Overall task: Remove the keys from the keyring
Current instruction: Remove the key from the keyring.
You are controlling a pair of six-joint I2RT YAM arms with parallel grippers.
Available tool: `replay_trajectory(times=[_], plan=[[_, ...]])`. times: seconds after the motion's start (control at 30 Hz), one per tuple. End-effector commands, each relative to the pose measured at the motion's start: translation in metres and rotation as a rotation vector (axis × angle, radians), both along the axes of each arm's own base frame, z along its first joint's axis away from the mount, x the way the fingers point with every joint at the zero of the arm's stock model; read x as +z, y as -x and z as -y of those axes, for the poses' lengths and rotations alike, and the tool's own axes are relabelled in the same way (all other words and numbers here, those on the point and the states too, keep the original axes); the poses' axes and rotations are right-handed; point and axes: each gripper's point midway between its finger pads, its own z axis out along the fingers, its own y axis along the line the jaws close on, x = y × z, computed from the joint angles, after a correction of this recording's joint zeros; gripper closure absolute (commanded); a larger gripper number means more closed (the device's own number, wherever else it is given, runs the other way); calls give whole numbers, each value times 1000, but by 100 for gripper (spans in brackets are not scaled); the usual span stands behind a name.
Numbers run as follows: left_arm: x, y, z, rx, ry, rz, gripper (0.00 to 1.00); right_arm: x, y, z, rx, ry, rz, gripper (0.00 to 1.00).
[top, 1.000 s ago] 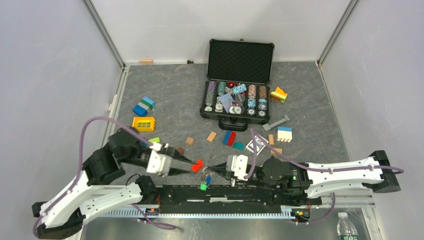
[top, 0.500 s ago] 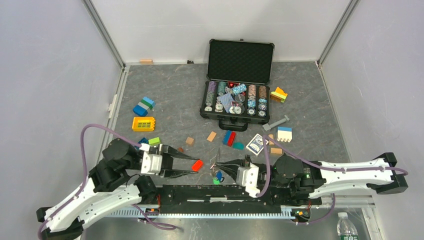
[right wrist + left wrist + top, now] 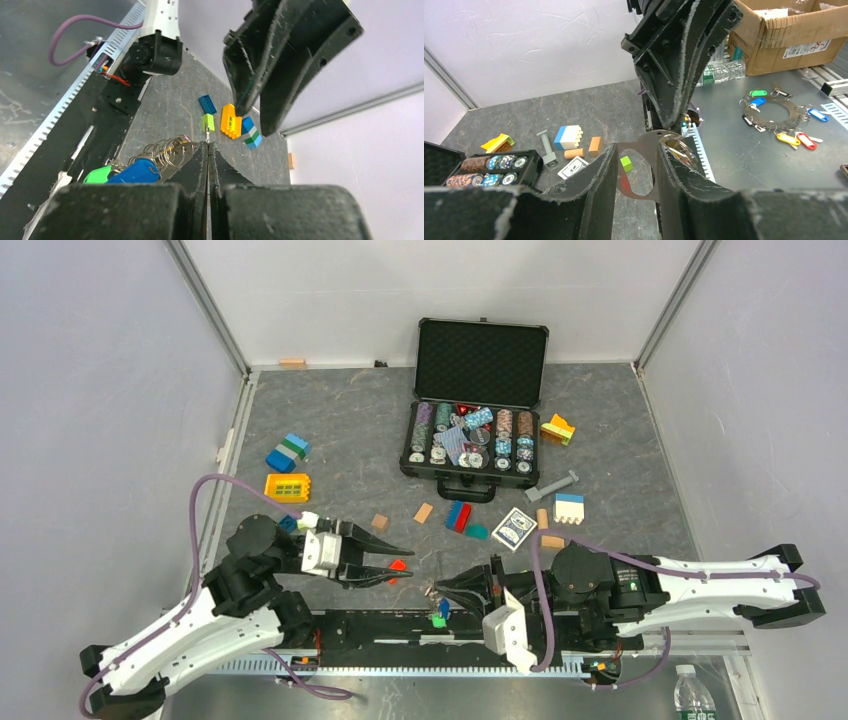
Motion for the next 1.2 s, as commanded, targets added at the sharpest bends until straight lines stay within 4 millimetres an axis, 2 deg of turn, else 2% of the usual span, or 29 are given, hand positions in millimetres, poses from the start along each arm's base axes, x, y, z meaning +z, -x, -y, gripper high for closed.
replay_trajectory(times=[0.0, 0.23, 0.4, 0.53, 0.57, 0.77, 0.93, 1.17], plan=[[14, 4, 8, -44, 89, -43, 60, 38, 12, 5, 84, -93, 60, 100], [5, 23, 14, -188, 91, -96, 61, 39, 21, 7, 140, -97, 91, 100], [8, 39, 8, -271, 145, -96, 60, 39, 23, 9, 162, -91, 159, 100], [9, 44, 1, -276, 172, -91, 59, 40, 27, 13, 201, -93, 251, 100], [9, 43, -1, -260, 184, -100, 60, 41, 19, 13, 177, -66, 331, 100], [11, 36, 0, -219, 200, -103, 65, 37, 5, 13, 135, -12, 501, 100], [-2, 24, 6, -165, 181, -105, 71, 45, -5, 13, 76, -43, 532, 100], [-14, -10, 8, 30, 176, 5, 66, 43, -15, 15, 15, -60, 563, 100]])
